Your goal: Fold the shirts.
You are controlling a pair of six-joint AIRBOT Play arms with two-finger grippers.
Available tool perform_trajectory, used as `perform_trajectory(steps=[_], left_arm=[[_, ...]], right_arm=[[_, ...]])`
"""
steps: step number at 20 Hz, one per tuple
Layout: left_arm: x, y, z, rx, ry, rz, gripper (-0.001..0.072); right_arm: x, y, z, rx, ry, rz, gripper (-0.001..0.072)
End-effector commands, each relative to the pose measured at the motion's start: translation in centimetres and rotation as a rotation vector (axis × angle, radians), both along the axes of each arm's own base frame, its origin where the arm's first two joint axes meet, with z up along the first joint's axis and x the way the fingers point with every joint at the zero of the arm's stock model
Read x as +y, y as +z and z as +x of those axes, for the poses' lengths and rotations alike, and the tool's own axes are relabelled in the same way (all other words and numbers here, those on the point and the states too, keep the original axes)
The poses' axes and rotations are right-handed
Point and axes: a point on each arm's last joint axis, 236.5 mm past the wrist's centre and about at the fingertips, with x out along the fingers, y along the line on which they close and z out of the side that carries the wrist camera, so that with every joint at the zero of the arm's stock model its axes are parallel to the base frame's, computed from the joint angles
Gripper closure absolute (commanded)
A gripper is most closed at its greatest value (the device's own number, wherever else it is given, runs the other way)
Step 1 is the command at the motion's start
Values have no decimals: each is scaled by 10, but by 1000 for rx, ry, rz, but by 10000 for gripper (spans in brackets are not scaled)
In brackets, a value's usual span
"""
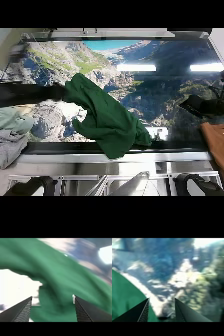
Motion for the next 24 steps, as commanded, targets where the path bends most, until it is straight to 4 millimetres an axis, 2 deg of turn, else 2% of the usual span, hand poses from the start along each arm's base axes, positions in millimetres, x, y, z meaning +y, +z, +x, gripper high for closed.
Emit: perform_trajectory(steps=[1,2,3,4,6,7,9,10,12,13,15,16,18,20,21,22,24], left_arm=[[128,-21,28,12,346,-319,64],[145,-27,42,19,366,-452,55],[154,-36,55,48,322,-525,60],[159,-54,64,112,286,-525,62],[160,-105,81,277,212,-367,60],[148,-117,97,299,160,-318,59],[111,-131,140,291,46,-267,59],[92,-142,151,314,-11,-235,59],[64,-171,158,402,-112,-164,58],[56,-184,160,441,-127,-142,49],[54,-213,161,519,-124,-94,50],[60,-223,162,551,-99,-81,50],[68,-229,169,574,-77,-75,50],[56,-219,182,541,-85,-137,52],[43,-216,185,531,-94,-177,54],[32,-216,183,536,-108,-197,118],[15,-220,172,564,-161,-195,344]], right_arm=[[35,6,1,-18,93,76,150],[43,4,-1,-7,114,89,52],[53,2,-4,11,140,107,53],[61,1,-6,24,161,122,60],[75,-3,-8,41,199,129,71],[80,-5,-10,54,208,135,71],[89,-8,-13,79,211,147,71],[91,-8,-13,81,209,152,71],[92,-7,-14,83,209,154,74],[92,-7,-14,82,209,154,138],[92,-7,-14,82,210,158,158],[93,-6,-14,81,210,163,157],[95,-5,-15,84,212,170,157],[94,-6,-16,88,216,168,158],[93,-7,-15,86,215,160,158],[91,-8,-14,82,214,151,158],[91,-8,-14,80,213,147,157]])
